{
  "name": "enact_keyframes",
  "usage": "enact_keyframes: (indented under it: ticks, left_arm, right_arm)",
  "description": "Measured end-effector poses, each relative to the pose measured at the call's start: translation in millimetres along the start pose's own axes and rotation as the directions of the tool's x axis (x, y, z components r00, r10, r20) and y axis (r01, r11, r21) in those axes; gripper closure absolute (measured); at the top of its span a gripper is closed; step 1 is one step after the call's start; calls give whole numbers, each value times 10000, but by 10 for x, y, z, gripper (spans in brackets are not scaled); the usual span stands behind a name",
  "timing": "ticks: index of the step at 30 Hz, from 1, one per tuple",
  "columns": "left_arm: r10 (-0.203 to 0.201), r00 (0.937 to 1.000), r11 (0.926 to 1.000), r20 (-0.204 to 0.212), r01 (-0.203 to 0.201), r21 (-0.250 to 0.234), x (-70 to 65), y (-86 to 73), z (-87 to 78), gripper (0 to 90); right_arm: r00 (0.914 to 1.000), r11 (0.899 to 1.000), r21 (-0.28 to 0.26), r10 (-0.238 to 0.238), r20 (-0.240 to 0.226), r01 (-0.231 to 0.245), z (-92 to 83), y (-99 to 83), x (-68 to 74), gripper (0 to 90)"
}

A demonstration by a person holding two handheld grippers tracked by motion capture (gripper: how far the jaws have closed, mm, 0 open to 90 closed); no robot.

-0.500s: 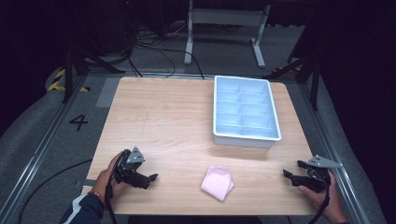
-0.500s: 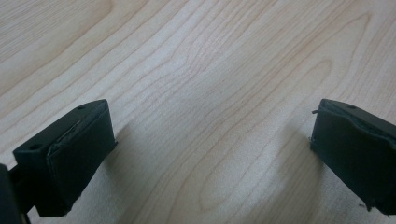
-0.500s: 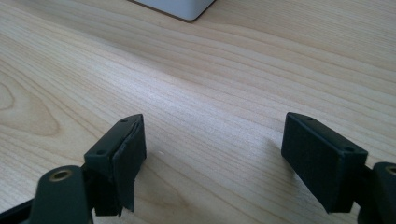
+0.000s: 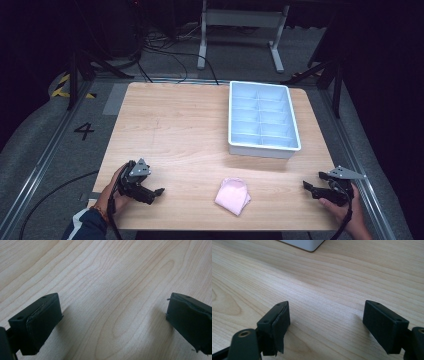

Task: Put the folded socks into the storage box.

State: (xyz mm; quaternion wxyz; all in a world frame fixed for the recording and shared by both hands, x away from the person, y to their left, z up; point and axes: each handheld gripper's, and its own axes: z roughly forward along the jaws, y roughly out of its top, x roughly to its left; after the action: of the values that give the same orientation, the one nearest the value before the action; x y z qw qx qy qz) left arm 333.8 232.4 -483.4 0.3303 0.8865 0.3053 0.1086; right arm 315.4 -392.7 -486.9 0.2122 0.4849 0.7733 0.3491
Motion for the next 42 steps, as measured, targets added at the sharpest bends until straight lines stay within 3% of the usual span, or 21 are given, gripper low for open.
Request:
enact_keyframes:
  ticks: [7,10,12,16,22,30,37,38,39,42]
  left_arm:
    - [12,10000,10000,0,-12,-1,2,1,1,2]
    - [12,10000,10000,1,-12,1,2,1,1,2]
    - [-5,10000,10000,-18,5,-2,1,0,0,2]
    - [-56,10000,10000,1,56,-12,0,-3,1,2]
    - [-95,10000,10000,-25,95,-17,-4,-3,1,2]
    - [-137,9999,9999,-37,137,-21,-7,-4,1,2]
    - [-173,9998,9999,-65,173,-5,-5,-3,1,2]
    - [-169,9998,9999,-62,169,-3,-5,-3,1,2]
    - [-169,9998,9999,-62,169,-3,-5,-3,1,2]
    - [-174,9998,9998,-66,174,-5,-5,-3,1,2]
  right_arm:
    - [9995,9995,89,-314,81,314,-11,37,23,297]
    - [9978,9984,-86,-564,-340,562,-30,80,74,284]
    - [9940,9952,-199,-972,-503,963,-44,116,140,284]
    - [9860,9913,-390,-1291,-1051,1257,-66,183,264,291]
    - [9635,9783,-797,-2024,-1750,1910,-112,338,500,293]
    - [9363,9610,-834,-2757,-2176,2636,-103,463,738,303]
    - [9237,9552,-999,-2950,-2445,2786,-102,520,826,302]
    - [9163,9510,-1016,-3087,-2553,2921,-93,541,872,305]
    - [9163,9510,-1016,-3087,-2553,2921,-93,541,872,305]
    - [9003,9433,-1107,-3317,-2818,3129,-88,577,969,309]
